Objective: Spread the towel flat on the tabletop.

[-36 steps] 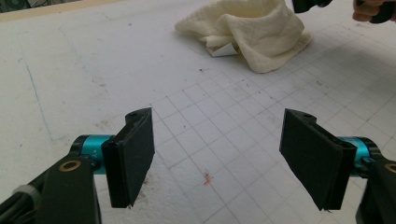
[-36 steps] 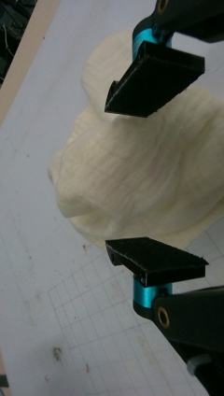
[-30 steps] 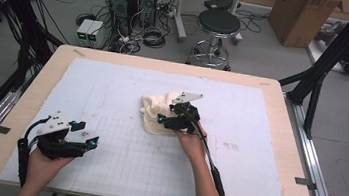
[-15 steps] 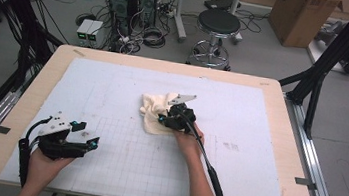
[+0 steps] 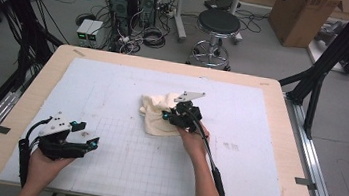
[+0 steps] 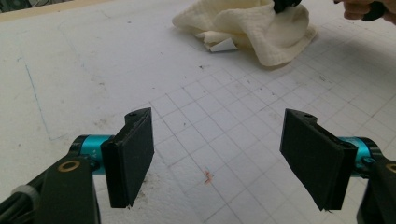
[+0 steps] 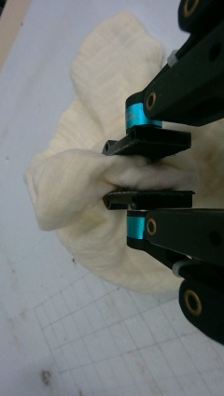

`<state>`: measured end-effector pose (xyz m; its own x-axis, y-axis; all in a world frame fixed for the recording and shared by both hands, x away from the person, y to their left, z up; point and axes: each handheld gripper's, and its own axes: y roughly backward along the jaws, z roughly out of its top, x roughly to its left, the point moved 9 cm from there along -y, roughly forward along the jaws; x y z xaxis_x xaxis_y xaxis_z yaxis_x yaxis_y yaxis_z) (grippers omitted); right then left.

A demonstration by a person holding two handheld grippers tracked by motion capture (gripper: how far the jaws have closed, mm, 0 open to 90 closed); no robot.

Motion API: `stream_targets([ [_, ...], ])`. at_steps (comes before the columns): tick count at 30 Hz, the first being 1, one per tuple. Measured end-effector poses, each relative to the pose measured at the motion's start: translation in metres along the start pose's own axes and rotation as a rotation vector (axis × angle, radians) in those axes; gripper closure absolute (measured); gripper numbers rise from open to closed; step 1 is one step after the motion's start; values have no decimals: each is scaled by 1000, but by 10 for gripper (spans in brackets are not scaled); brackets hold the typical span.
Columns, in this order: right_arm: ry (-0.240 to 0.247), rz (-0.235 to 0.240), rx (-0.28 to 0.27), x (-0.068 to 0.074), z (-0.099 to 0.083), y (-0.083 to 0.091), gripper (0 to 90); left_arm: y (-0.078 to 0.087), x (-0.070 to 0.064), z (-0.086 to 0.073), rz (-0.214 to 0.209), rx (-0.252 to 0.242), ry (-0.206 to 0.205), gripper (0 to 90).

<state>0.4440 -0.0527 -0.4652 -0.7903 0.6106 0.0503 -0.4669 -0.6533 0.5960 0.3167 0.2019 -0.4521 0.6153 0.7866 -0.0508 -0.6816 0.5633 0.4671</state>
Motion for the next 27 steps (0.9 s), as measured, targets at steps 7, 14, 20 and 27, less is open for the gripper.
stream_targets([
  [7, 5, 21, -37, 5, 10, 21, 761, 0, 0, 0, 5, -4, -1, 263],
  [14, 23, 44, -63, 20, 18, 39, 761, 1, 1, 0, 8, -3, -4, 262],
  [20, 55, 69, -102, 43, 26, 63, 761, 2, 0, 0, 10, -7, -5, 262],
  [27, 78, 98, -116, 66, 21, 80, 760, 1, -2, 0, 7, -6, -8, 262],
])
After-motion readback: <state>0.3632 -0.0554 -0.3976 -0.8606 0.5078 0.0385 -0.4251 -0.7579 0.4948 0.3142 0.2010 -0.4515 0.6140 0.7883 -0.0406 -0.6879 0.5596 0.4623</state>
